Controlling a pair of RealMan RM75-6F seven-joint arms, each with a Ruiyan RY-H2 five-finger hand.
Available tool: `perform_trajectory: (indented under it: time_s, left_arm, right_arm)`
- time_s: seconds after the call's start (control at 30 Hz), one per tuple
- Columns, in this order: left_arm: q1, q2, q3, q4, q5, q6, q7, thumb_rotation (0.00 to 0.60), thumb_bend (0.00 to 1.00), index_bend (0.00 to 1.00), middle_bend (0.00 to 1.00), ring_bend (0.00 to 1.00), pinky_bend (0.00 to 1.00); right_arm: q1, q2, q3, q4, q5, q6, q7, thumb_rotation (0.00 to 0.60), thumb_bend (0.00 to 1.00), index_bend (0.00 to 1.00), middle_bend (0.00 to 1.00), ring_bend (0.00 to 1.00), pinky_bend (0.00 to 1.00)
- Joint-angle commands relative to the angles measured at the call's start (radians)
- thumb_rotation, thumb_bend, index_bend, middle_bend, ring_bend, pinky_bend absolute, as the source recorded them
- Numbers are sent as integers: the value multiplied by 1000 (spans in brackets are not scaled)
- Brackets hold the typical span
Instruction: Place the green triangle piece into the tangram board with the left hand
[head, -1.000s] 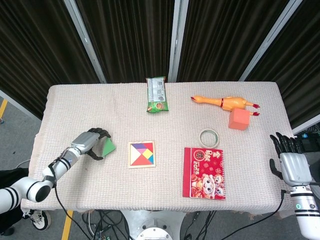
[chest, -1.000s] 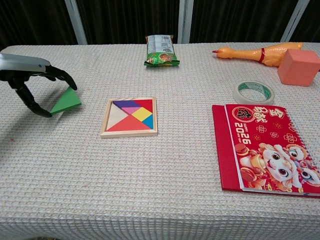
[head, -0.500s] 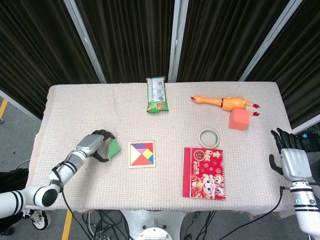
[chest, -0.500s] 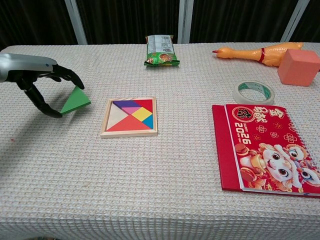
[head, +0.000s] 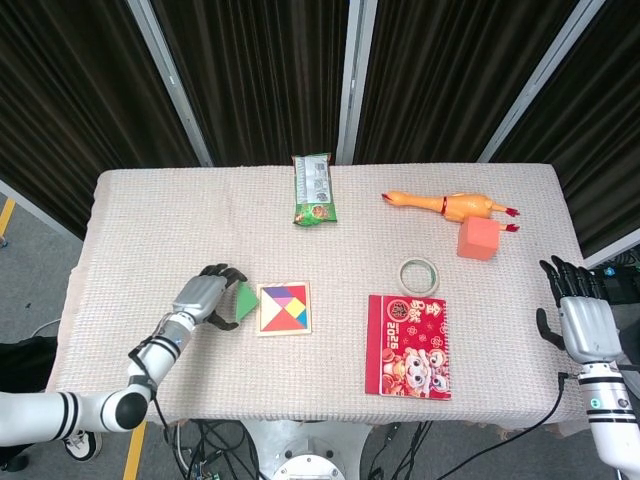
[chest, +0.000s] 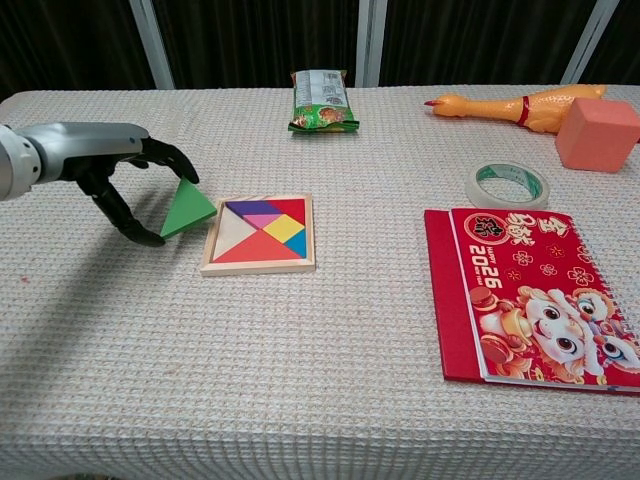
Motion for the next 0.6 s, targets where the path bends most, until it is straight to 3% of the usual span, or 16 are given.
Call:
perform_trajectory:
  time_s: [0.03, 0.6]
  left_arm:
    - [-7, -21, 0, -7, -17, 13, 22, 600, 202, 460, 136, 0, 3]
    - [-35, -84, -32, -24, -136, 89, 116, 600, 202, 475, 146, 0, 0]
  right_arm:
    - [1, -1, -1, -1, 0, -1, -1, 600, 451, 0, 0, 0, 0]
    - [-1, -2, -4, 6, 6, -5, 3, 600, 451, 0, 0, 0, 0]
